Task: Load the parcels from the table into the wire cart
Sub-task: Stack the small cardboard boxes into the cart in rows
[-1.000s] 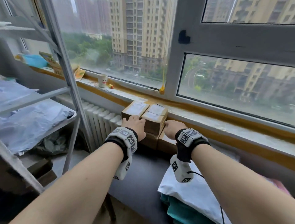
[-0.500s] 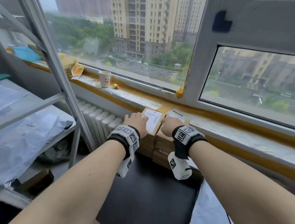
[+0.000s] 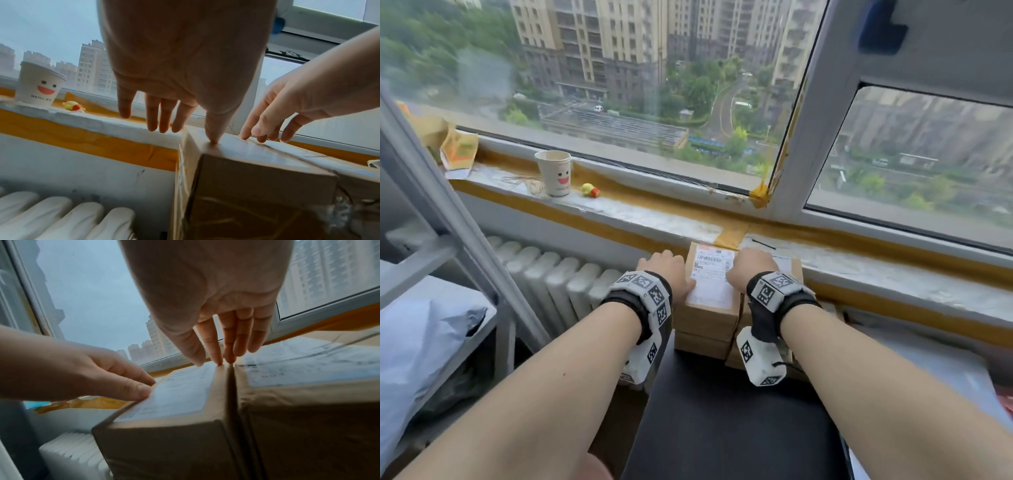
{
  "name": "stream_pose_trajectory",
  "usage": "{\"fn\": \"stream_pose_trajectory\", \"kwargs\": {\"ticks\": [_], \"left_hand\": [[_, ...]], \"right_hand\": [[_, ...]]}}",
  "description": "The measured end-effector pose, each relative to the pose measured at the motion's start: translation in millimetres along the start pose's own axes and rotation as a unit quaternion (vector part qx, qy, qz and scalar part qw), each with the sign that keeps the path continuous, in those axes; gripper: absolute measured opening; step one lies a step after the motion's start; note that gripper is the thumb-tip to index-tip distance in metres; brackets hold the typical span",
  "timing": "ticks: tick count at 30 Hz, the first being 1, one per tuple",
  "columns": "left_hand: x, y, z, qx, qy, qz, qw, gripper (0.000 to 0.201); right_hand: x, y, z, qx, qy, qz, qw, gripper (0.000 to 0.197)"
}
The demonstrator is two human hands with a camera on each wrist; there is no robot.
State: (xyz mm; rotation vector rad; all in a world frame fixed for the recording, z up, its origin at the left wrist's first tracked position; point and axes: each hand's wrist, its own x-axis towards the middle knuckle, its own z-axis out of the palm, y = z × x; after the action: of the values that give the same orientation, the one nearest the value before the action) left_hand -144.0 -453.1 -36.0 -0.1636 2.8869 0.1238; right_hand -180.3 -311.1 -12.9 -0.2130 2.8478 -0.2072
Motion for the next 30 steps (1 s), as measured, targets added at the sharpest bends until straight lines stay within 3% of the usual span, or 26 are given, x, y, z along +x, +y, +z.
{"fn": "stream_pose_trajectory", "kwargs": {"ticks": [10, 14, 19, 21, 24, 30], "left_hand": [[24, -2, 8, -0.146, -0.085, -0.006, 0.986, 0.025], [25, -3, 9, -0.15, -0.093, -0.001, 0.984, 0.031], [28, -5, 10, -0.291, -0.143, -0.038, 0.945, 0.037], [27, -5, 9, -0.339, -0.129, -0.064, 0.93, 0.046], [29, -7, 7, -0.347, -0.085, -0.072, 0.931, 0.05], [26, -15, -12, -0.375, 0.074, -0.113, 0.917, 0.052]], "right_hand": [[7, -10, 1, 0.04, 0.017, 0.061, 0.997, 0.028], [9, -8, -1, 0.047, 0.019, 0.081, 0.995, 0.027], [6, -11, 4, 0.101, -0.047, 0.081, 0.99, 0.017], [2, -12, 5, 0.127, -0.064, 0.081, 0.987, 0.011], [3, -13, 2, 0.165, -0.064, 0.079, 0.981, 0.024], [-5, -18, -17, 0.282, -0.014, 0.072, 0.957, 0.024]]}}
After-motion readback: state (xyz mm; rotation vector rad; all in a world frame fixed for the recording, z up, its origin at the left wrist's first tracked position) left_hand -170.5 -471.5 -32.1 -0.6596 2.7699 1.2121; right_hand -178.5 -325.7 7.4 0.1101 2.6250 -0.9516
